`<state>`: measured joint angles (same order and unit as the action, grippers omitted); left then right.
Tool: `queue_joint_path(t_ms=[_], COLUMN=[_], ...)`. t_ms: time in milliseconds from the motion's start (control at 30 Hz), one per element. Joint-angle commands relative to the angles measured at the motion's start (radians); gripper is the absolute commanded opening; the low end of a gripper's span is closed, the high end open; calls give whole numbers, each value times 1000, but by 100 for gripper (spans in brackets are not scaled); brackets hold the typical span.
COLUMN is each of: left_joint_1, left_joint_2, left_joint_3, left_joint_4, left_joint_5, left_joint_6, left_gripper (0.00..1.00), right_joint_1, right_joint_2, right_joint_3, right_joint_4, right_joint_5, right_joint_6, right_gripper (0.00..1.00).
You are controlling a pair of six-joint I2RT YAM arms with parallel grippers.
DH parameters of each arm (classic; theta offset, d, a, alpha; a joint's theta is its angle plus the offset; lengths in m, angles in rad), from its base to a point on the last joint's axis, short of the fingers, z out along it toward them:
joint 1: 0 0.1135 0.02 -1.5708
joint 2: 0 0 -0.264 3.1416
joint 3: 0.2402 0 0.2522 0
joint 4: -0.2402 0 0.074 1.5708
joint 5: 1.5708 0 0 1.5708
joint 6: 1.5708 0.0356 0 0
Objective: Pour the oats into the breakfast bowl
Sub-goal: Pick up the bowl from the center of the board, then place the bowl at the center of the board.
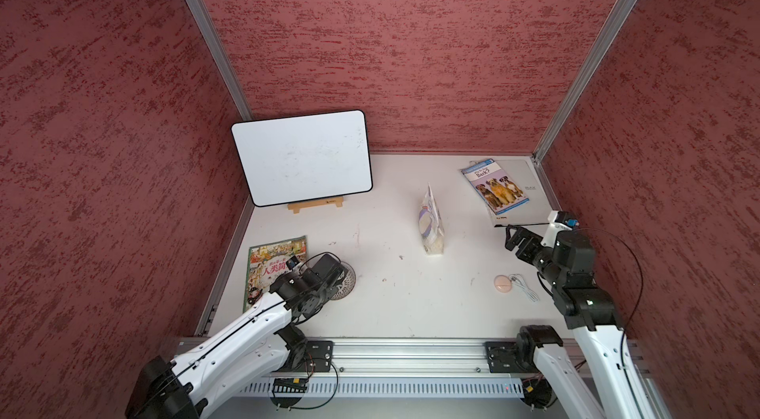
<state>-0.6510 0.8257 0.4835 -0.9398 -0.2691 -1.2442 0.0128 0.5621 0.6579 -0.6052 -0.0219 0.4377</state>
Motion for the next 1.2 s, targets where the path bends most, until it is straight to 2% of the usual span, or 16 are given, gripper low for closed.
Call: queue_joint_path(t_ms=[0,200,733,1167], left_joint_1=[-6,-36,-196,-294], left_joint_2=[12,37,158,387], left_joint_3=[6,20,117,233], left_joint_4=[46,113,330,425], left_joint_5=[3,19,104,185], left_joint_6=[62,118,221,263], left_gripper=[7,3,0,3], right_joint_1=[-5,-5,-5,-5], right_joint_2=[-5,-5,-4,-4], right_joint_3=[-9,-10,-9,-9], right_joint_4=[-7,-7,-7,-7], right_joint_5=[20,22,19,12], right_joint_6=[3,4,4,2], right_gripper=[99,99,99,99])
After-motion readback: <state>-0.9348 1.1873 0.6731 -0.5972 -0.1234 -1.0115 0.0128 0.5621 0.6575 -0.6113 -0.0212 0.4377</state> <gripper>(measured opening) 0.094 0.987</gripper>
